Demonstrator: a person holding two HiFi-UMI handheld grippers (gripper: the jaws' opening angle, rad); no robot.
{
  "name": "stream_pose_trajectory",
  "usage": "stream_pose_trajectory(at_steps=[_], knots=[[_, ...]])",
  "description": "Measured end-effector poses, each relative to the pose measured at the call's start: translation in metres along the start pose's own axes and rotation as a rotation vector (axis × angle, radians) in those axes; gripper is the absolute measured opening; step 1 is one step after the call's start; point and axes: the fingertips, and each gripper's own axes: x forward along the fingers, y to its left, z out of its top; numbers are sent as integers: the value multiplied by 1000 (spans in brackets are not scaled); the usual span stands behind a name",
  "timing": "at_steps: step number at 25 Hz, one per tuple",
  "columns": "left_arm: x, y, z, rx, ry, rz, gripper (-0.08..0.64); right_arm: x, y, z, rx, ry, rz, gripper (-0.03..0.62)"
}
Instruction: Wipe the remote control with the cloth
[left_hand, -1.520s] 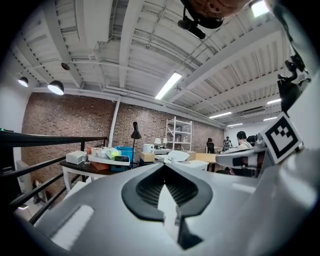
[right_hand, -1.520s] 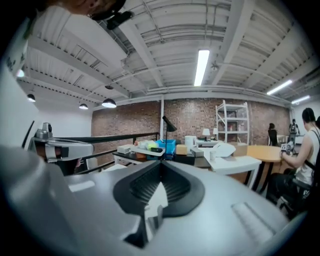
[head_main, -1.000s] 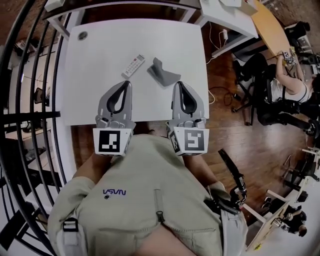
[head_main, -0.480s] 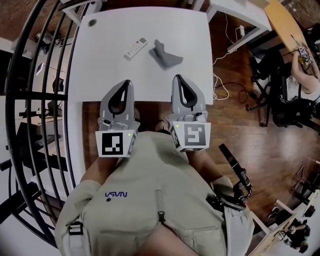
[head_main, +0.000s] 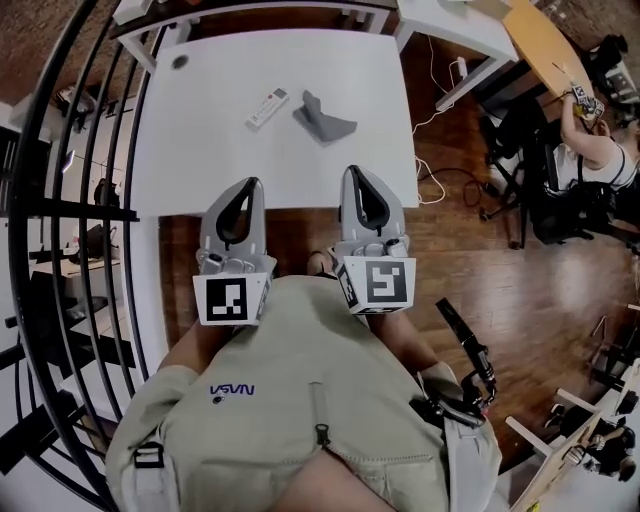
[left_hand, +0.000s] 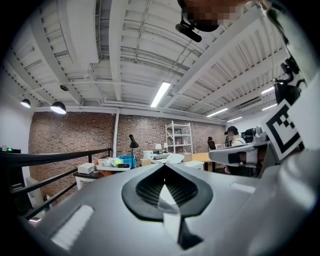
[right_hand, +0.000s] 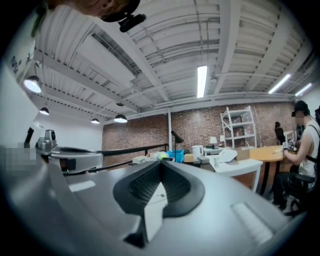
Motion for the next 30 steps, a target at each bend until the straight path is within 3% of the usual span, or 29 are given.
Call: stream_pose_trajectory(at_steps=[6,9,14,30], knots=[[-18,4,-11,-45,10,-40,5,-11,13,-13,33,30,-43,3],[-22,4,-8,-123,15,-29,5,-17,18,-14,6,31,-59,2],[-30,11,-22,-51,17,-36,5,-21,23,-16,-2,40,-67,2],[-21,14,-14,-36,-5,-13,5,-15,24,-10,-20,30,-31,2]])
